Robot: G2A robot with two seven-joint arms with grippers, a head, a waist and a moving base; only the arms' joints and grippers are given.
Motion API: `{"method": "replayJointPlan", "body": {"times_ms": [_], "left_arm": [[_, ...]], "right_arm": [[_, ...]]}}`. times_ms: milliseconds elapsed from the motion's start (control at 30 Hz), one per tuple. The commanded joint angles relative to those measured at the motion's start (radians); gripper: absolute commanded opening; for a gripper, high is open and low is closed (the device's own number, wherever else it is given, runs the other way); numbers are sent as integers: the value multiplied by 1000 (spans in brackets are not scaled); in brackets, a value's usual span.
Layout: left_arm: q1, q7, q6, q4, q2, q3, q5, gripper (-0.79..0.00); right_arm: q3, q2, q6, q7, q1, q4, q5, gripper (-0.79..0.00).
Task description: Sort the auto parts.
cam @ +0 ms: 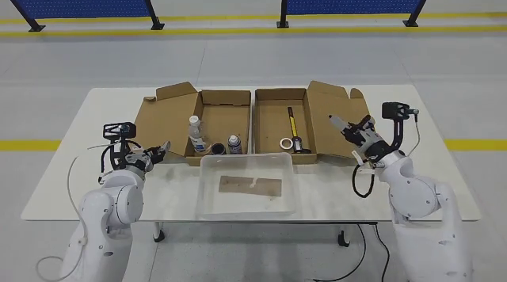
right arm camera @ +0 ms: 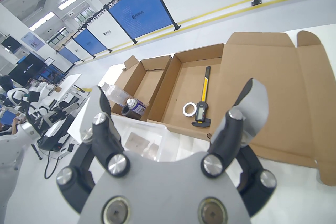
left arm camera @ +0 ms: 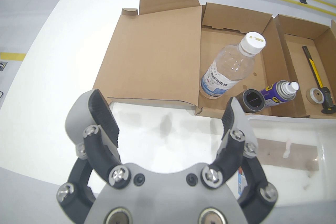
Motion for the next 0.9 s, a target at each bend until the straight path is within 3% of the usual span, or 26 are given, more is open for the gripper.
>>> {"method": "replayJointPlan", "body": {"times_ms": [0, 167, 867], "left_arm": [[0, 0, 0, 0, 0, 0, 0, 0], [0, 0, 0, 0, 0, 0, 0, 0], [0, 0, 0, 0, 0, 0, 0, -1]], "right_arm": [[28, 4, -13, -1, -27, -15, 8, 0], [75, 14, -32, 10, -61, -20, 7, 0], [77, 17, -19, 13, -68, -20, 3, 0]]}}
